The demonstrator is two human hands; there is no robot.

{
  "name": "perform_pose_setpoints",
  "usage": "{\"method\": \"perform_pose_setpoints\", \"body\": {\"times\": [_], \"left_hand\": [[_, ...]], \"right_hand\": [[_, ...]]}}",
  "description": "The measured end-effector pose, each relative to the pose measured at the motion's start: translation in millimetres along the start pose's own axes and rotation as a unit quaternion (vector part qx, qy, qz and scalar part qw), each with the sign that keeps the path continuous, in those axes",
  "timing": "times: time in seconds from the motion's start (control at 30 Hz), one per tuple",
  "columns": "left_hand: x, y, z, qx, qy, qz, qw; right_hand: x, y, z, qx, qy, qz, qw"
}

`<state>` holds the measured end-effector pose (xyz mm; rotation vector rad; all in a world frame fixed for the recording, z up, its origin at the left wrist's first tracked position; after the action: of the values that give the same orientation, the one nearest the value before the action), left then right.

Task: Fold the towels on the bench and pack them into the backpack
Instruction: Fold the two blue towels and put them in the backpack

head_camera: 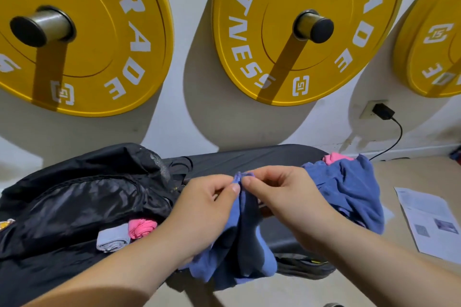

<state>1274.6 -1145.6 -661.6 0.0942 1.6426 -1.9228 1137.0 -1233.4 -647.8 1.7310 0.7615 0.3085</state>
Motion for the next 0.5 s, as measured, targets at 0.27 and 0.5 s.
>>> {"method": "perform_pose_setpoints", "body": {"times": [0.27,0.5], "left_hand": [[-4.9,-1.0,-1.3,0.001,0.008,-0.028,1.0],[1.2,-2.4,-5.7,0.034,0.04,0.015,0.999]], "right_hand": [[-1.0,5.7,-3.4,0.037,-0.026,0.018,0.999],[2.3,4.9,-3.7,0.058,-0.014,0.034,0.998]]}}
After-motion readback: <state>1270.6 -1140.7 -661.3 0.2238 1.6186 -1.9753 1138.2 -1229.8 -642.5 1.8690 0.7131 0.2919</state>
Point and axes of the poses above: each hand's wrist, its own z-axis towards the middle knuckle, its own x-axis out of the palm, y = z × x, the point moved 2 cm from there along z, towards the middle knuckle, and after that the axes turned 12 degrees about x, right-handed, at the moved point
